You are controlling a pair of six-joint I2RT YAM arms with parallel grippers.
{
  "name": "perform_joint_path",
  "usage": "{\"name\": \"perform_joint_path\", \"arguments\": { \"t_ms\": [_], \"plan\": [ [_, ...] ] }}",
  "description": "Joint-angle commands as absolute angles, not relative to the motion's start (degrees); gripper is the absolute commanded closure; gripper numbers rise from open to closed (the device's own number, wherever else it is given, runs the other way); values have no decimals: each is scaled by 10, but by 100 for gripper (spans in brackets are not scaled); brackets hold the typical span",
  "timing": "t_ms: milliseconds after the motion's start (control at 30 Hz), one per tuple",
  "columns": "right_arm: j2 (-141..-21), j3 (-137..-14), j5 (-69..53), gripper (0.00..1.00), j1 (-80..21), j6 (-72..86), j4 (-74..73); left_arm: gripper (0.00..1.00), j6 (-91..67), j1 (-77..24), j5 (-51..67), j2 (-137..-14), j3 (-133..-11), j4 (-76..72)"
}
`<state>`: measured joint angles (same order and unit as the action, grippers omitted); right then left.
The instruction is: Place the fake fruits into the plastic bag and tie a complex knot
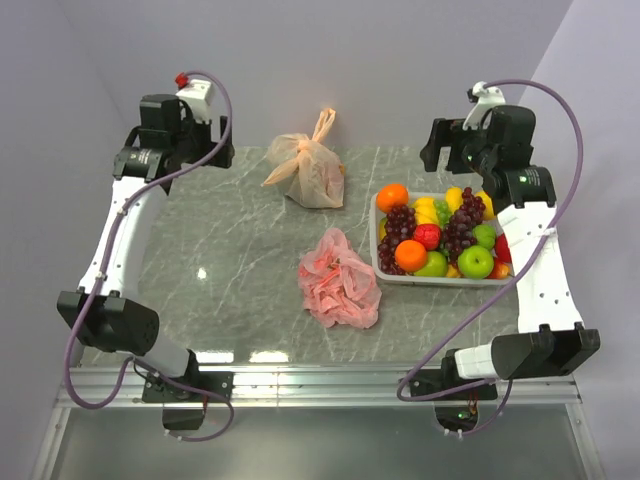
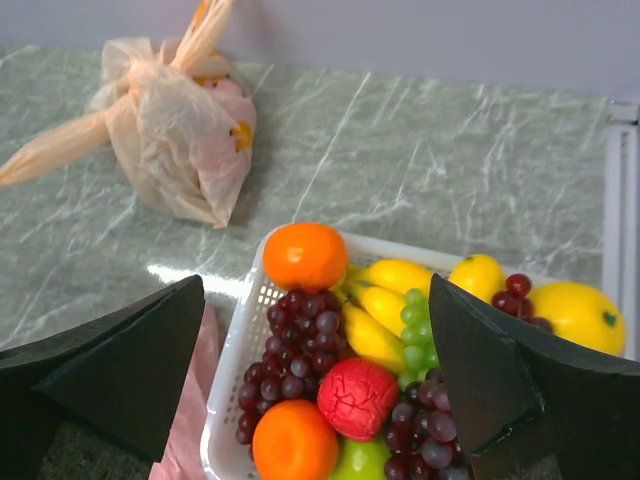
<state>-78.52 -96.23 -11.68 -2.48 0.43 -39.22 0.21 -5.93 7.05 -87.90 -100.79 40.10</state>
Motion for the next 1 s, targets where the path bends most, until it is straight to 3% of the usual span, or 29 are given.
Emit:
{"name": "perform_joint_path", "arguments": {
  "t_ms": [0, 200, 567, 967],
  "plan": [
    [-738, -924, -149, 0, -25, 12, -344, 1, 47, -90, 51, -849, -980, 357],
    [-737, -914, -185, 0, -25, 5, -408, 1, 111, -199, 111, -844, -932, 365],
    [-692, -865, -132, 0, -25, -32, -452, 1, 185, -406, 195, -872, -781, 228],
    [-682, -858, -217, 0, -25, -69, -519, 1, 290, -457, 277, -938, -711, 121]
  ]
}}
